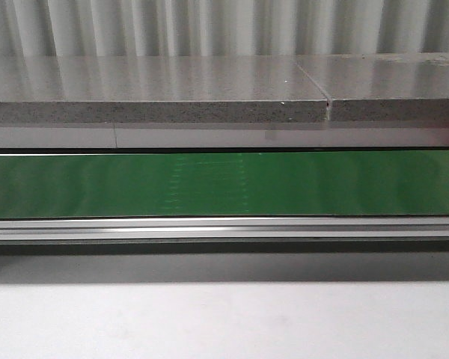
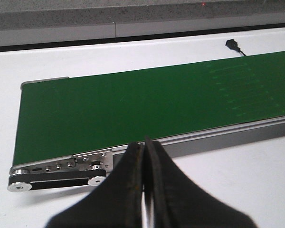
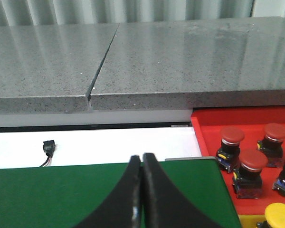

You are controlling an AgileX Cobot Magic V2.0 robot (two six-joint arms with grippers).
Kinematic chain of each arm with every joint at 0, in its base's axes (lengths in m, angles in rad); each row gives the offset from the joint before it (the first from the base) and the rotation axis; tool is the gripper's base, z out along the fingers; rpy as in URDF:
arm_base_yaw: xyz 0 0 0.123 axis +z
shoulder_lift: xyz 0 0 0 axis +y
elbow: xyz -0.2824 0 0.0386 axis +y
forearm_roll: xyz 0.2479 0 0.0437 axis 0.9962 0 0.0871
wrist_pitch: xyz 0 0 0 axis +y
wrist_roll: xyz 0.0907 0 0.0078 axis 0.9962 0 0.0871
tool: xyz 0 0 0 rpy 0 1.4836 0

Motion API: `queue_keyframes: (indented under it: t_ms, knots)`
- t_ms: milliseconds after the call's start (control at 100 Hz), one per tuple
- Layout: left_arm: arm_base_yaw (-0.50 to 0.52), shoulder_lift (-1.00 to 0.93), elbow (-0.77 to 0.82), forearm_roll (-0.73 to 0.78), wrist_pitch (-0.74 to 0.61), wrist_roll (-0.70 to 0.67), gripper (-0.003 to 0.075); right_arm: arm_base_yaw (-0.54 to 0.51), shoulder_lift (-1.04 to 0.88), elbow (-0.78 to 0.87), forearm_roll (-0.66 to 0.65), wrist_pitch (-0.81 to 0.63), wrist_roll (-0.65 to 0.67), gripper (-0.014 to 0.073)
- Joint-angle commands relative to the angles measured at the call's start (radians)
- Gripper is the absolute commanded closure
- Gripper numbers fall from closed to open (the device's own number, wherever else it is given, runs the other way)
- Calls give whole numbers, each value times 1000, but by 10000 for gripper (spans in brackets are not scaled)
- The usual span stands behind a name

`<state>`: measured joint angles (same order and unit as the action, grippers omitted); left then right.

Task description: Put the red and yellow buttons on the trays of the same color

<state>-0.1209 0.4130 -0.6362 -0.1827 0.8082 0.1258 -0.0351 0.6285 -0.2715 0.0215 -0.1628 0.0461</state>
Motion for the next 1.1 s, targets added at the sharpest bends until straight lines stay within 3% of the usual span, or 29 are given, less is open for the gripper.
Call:
queue_keyframes:
  t_ms: [0, 310, 940, 1090]
  knots:
    - [-9, 7, -27, -22, -64, 0, 741, 13, -42, 40, 16, -138, -10, 680]
    - [-9, 7, -27, -22, -64, 0, 741, 21, -176, 285, 42, -389, 12, 680]
    - [-7, 7, -27, -22, -64, 0, 741, 21, -392, 281, -47, -126, 8, 680]
    - [-7, 7, -27, -22, -64, 0, 741, 21, -494, 281, -47, -3, 9, 680]
